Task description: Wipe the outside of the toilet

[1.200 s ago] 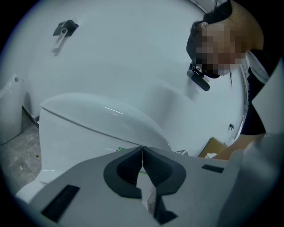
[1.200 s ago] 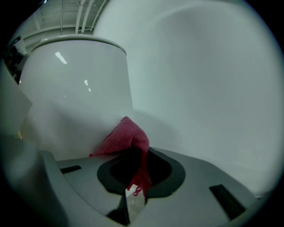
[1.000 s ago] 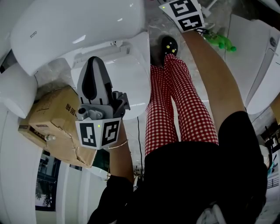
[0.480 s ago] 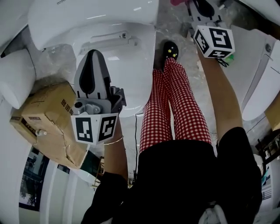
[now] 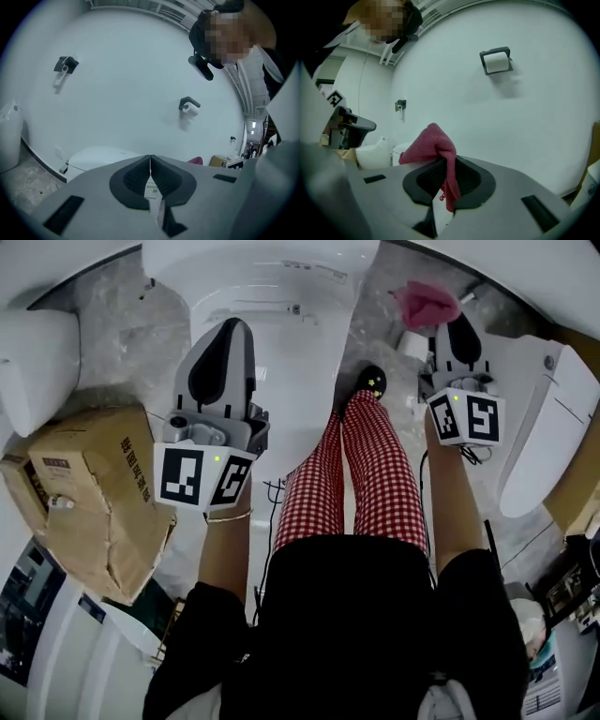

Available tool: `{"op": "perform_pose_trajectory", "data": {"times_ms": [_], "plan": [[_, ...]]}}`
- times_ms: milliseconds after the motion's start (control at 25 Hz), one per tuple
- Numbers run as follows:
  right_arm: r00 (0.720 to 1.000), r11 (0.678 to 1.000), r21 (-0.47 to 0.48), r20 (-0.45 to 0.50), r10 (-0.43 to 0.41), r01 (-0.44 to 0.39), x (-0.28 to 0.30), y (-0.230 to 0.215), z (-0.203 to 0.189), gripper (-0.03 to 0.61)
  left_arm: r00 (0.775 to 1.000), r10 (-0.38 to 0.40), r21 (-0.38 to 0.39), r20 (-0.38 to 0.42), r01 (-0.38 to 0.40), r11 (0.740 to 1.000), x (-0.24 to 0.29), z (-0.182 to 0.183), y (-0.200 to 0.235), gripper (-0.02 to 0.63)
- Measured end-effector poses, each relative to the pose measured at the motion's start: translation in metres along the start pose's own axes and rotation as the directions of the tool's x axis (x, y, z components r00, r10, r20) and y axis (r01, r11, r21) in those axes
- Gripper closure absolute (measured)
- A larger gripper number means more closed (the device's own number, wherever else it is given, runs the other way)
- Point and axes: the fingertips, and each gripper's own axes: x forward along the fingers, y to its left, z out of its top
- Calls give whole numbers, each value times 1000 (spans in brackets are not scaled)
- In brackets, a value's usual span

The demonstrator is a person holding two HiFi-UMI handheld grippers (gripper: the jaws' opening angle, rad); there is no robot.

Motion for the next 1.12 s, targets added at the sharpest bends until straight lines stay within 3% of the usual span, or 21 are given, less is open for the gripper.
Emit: {"op": "perform_pose_trajectory", "data": {"times_ms": [160,360,520,720,960,1120], "plan": [[986,987,-17,-25,162,-162,-21,55,29,518,999,-28,59,27,26,998,-29,35,-21,603],[930,924,112,84,359,-366,-75,118,95,518,987,-154,120,36,148,982,-81,71,-81,603],[916,918,53,111,386,-394,-112,149,132,518,991,-126,169,43,117,979,-126,90,-109,603],[889,893,-66,85,450,-446,-159,193,165,518,992,-88,139,91,75,987,-184,115,-125,603],[856,857,-1,54,514,-515,-179,236,178,517,990,-20,110,136,5,994,-228,138,-101,603],[839,841,-31,46,541,-541,-168,283,183,517,989,-13,114,151,-4,993,-256,153,-61,603]]}}
